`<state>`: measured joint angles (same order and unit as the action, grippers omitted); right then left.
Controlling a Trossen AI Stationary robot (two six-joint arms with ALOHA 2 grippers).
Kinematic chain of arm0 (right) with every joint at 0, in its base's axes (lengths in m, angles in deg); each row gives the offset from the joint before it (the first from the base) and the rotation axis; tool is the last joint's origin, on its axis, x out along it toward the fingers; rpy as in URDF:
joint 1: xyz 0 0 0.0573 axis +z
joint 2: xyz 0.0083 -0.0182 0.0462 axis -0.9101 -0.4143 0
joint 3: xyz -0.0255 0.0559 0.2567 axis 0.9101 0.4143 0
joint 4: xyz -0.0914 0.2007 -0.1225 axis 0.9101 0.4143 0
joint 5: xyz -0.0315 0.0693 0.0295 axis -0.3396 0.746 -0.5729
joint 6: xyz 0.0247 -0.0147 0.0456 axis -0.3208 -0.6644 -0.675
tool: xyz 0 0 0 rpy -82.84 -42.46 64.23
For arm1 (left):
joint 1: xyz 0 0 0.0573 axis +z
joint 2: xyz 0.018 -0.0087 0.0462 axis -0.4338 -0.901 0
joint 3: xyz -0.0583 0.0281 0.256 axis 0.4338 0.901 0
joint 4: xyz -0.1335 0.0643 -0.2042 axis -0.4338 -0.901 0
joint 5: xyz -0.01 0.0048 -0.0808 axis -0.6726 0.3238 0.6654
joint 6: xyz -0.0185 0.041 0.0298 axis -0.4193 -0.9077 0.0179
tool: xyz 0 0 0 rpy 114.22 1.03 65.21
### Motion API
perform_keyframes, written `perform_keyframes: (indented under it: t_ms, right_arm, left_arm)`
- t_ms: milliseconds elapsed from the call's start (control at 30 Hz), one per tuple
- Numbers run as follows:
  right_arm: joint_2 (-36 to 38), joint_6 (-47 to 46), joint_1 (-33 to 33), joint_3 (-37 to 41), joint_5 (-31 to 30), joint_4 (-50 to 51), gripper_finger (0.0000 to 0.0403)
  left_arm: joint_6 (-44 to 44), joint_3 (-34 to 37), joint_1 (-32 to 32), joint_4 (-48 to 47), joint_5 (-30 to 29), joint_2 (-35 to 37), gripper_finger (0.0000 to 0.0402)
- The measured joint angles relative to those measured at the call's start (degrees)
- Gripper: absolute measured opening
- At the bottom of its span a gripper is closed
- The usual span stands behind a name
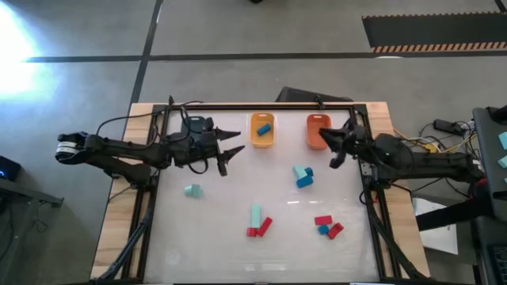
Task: Sort & place blocks by color
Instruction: Put the light blue block into the green bin
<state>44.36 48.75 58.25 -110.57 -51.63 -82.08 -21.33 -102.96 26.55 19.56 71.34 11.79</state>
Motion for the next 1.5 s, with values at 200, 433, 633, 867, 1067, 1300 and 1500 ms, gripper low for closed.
perform_keyframes:
  t_ms: [200,433,633,867,1067,1300,1500]
  right_arm:
    - [-7.7,-10.6,0.1,-12.8,-1.0,27.9,0.0043]
    - [-16.7,-19.8,0.6,-18.8,-0.7,42.0,0.0043]
    - [-23.1,-25.1,2.2,-20.7,1.2,48.0,0.0043]
    - [-28.0,-30.8,2.5,-22.3,4.0,48.9,0.0043]
    - [-31.4,-32.4,2.5,-24.0,4.0,49.1,0.0078]
    - [-39.4,-35.4,2.5,-29.5,4.0,50.8,0.0175]
    - [-49.4,-38.7,2.5,-37.1,4.0,63.0,0.0248]
  left_arm:
    - [0.2,1.4,0.0,0.5,0.0,0.2,0.0203]
    - [0.4,1.8,0.0,0.5,0.0,0.3,0.0203]
    - [0.4,1.9,-0.1,0.4,0.0,0.3,0.0203]
    - [0.4,1.9,-0.1,-0.3,0.0,0.3,0.0203]
    - [0.4,1.9,-0.1,-0.6,0.0,0.3,0.0203]
    - [0.4,1.9,-0.1,-0.6,0.0,0.3,0.0203]
    - [0.5,2.0,-0.1,-0.8,0.0,0.3,0.0203]
